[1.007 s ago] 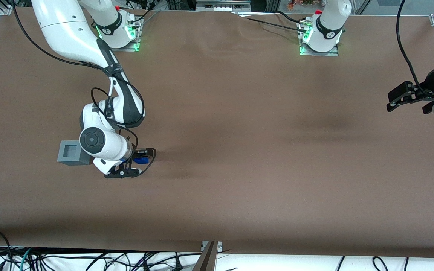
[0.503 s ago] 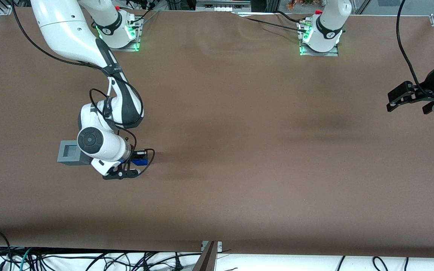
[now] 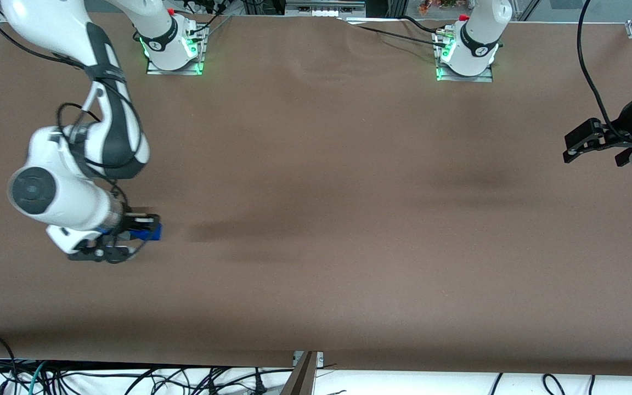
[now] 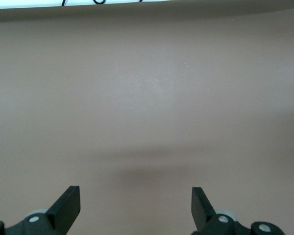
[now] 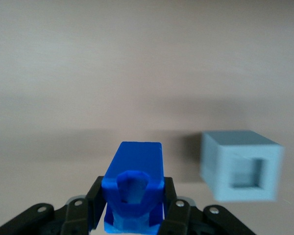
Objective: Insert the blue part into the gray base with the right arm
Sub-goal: 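Lift the blue block and carry it over the gray base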
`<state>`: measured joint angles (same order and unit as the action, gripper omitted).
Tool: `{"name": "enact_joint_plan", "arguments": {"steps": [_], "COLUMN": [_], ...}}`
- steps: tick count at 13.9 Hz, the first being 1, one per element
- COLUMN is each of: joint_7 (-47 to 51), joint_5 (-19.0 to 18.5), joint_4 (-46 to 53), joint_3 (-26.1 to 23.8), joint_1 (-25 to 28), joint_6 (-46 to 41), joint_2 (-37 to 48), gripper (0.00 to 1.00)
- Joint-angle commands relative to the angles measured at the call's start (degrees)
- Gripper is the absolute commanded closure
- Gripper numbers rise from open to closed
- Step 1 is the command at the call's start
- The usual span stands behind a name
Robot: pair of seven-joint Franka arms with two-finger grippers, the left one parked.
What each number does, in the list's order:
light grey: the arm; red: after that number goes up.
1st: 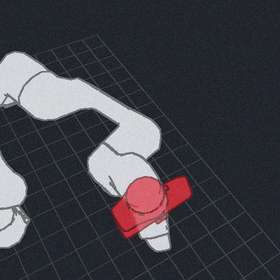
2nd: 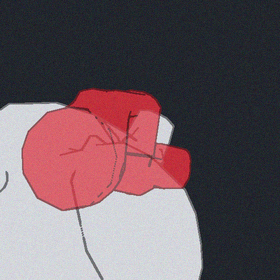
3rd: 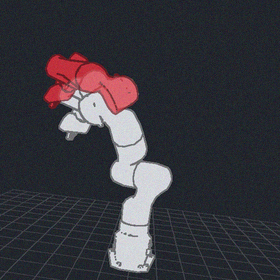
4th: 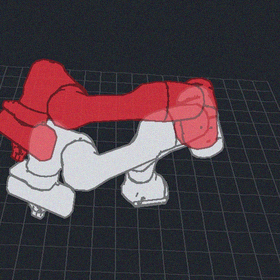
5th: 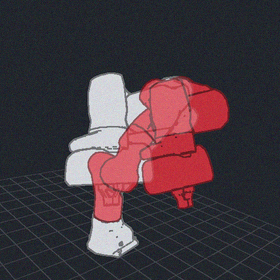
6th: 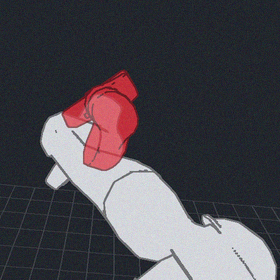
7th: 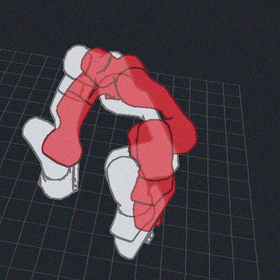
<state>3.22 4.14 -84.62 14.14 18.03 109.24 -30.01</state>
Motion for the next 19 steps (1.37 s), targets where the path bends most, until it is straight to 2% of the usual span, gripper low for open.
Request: {"name": "enact_joint_plan", "arguments": {"steps": [1,4,11,19], "joint_7": [-3.56,-4.89,-10.94,-14.12], "joint_5": [-0.18,-0.18,0.61,0.61], "joint_4": [-1.16,-2.65,-3.09,-4.76], "joint_3": [4.82,8.35,8.18,7.57], "joint_1": [0.08,-0.44,-4.84,-4.84], "joint_6": [-2.97,-2.54,0.27,0.28], "joint_2": [1.09,0.48,-2.16,-2.42], "gripper": [0.69,0.69,0.69,0.69]}}
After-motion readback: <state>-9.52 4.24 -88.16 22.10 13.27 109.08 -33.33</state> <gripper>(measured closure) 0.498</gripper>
